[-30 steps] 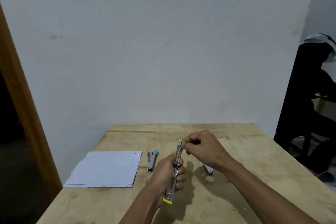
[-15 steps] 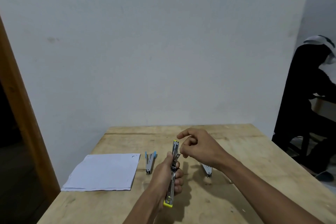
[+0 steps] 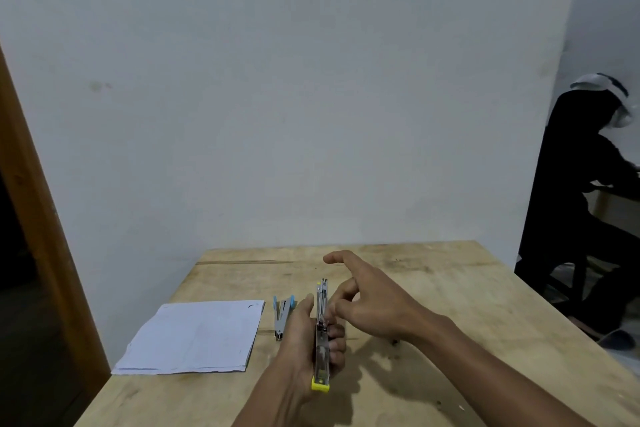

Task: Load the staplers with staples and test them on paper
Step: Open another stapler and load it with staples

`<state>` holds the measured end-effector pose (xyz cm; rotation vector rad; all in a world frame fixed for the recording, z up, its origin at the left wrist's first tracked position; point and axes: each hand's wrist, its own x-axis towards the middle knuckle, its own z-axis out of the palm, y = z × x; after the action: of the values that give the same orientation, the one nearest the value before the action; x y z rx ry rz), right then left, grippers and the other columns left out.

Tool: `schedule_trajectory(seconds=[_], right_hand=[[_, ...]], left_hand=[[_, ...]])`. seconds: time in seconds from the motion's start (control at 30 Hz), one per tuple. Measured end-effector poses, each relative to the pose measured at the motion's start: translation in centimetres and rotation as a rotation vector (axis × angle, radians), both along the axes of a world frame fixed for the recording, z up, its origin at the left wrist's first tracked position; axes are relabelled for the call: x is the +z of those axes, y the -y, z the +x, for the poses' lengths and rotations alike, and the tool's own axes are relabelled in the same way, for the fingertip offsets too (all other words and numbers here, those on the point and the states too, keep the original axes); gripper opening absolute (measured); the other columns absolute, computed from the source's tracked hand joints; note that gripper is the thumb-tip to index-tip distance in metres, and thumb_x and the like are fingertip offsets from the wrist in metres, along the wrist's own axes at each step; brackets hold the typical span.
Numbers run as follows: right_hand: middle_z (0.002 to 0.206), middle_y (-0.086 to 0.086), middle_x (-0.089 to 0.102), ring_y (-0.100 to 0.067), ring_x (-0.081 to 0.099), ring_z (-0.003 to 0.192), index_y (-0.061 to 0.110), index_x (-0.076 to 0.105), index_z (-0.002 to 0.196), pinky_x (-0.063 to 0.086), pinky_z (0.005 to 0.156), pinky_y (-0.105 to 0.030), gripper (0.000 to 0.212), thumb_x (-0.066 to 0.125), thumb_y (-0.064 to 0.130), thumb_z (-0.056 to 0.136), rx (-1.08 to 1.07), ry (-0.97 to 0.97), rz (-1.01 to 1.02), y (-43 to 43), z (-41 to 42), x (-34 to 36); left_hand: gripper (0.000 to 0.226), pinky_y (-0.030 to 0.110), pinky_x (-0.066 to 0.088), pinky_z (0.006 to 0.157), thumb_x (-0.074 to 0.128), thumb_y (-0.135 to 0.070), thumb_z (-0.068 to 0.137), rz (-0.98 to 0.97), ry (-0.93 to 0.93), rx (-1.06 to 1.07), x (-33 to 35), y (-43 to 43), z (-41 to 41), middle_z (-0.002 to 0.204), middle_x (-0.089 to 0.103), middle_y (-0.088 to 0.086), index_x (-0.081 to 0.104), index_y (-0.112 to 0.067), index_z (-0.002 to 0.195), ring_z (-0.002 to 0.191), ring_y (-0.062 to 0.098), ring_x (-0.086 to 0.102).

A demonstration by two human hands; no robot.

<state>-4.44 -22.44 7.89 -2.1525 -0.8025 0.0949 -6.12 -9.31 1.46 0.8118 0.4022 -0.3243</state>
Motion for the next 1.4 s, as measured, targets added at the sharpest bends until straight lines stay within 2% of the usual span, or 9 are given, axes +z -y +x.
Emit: schedule_trajectory(seconds=[0.1,0.23,0.43,0.73,1.03,1.13,1.2,1.3,1.4], right_hand=[[0.082,0.009,0.078,-0.004,0.069,0.086,0.033,0.038,0.131,0.052,0.085,-0.027,0.055,0.051,0.006,0.085,-0.016,-0.040,0.043,0.5,0.1,0.4],[0.086,0.004,0.075,0.000,0.055,0.060,0.027,0.058,0.116,0.047,0.065,-0.024,0.039,0.046,0.003,0.088,-0.179,0.077,0.050,1.1,1.7,0.2],[0.116,0.003,0.058,-0.018,0.056,0.105,0.036,0.063,0.124,0.045,0.088,-0.029,0.050,0.043,0.007,0.089,-0.126,0.361,-0.332,1.8,2.9,-1.9],[0.120,0.004,0.056,-0.023,0.054,0.107,0.036,0.065,0.121,0.046,0.085,-0.035,0.051,0.041,0.009,0.086,-0.059,0.536,-0.448,1.7,3.3,-2.6],[0.115,0.004,0.056,-0.019,0.055,0.094,0.038,0.068,0.115,0.042,0.072,-0.031,0.055,0.040,0.004,0.082,0.006,0.525,-0.379,2.1,3.4,-3.7],[0.108,0.006,0.059,-0.013,0.056,0.089,0.032,0.070,0.111,0.046,0.078,-0.029,0.043,0.044,0.006,0.089,-0.123,0.343,-0.241,1.8,3.5,-4.6],[0.095,0.002,0.066,-0.013,0.062,0.082,0.019,0.072,0.102,0.049,0.076,-0.029,0.024,0.050,0.014,0.095,-0.318,-0.033,0.067,1.3,3.2,-5.0],[0.094,-0.024,0.067,-0.032,0.067,0.080,-0.008,0.066,0.101,0.056,0.067,-0.038,0.044,0.045,0.032,0.102,-0.433,-0.900,0.654,0.9,2.6,-4.8],[0.103,-0.034,0.063,-0.043,0.064,0.091,-0.018,0.058,0.110,0.057,0.072,-0.048,0.058,0.037,0.035,0.105,-0.404,-1.213,0.951,1.4,2.5,-4.9]], left_hand=[[0.029,0.011,0.022,0.033,0.051,-0.026,0.079,-0.008,0.008,-0.045,0.4,0.1,-0.4,0.047,0.035,-0.002,0.045,-0.015,0.053,0.031,0.011,0.031],[0.024,0.011,0.021,0.032,0.046,-0.017,0.076,0.004,0.007,-0.053,0.6,0.1,-0.8,0.046,0.035,-0.002,0.045,-0.013,0.052,0.031,0.012,0.029],[0.017,0.013,0.019,0.035,0.044,-0.013,0.071,0.097,0.031,-0.117,1.2,0.1,-1.5,0.051,0.032,-0.001,0.046,-0.012,0.055,0.035,0.012,0.027],[0.006,0.013,0.017,0.041,0.050,-0.017,0.063,0.261,0.073,-0.204,1.9,0.0,-2.1,0.053,0.031,-0.001,0.047,-0.016,0.068,0.037,0.012,0.022],[0.010,0.011,0.020,0.041,0.046,-0.017,0.068,0.281,0.044,-0.202,1.2,-0.6,-1.3,0.053,0.031,-0.001,0.051,-0.014,0.076,0.038,0.012,0.023],[0.007,0.014,0.018,0.043,0.040,-0.015,0.080,0.391,0.025,-0.148,1.0,-0.3,-1.1,0.054,0.033,-0.001,0.046,-0.015,0.081,0.040,0.013,0.024],[0.004,0.020,0.021,0.046,0.037,-0.017,0.086,0.609,0.074,-0.105,0.9,-0.2,-1.1,0.057,0.035,-0.001,0.041,-0.016,0.084,0.042,0.014,0.027],[0.009,0.031,0.036,0.058,0.035,-0.024,0.096,1.280,0.363,-0.074,0.3,-0.2,-0.7,0.071,0.048,-0.001,0.034,-0.015,0.096,0.059,0.016,0.044],[0.015,0.033,0.040,0.061,0.034,-0.030,0.096,1.794,0.677,-0.189,0.7,-0.3,-0.9,0.077,0.055,-0.002,0.027,-0.020,0.105,0.066,0.019,0.052]])
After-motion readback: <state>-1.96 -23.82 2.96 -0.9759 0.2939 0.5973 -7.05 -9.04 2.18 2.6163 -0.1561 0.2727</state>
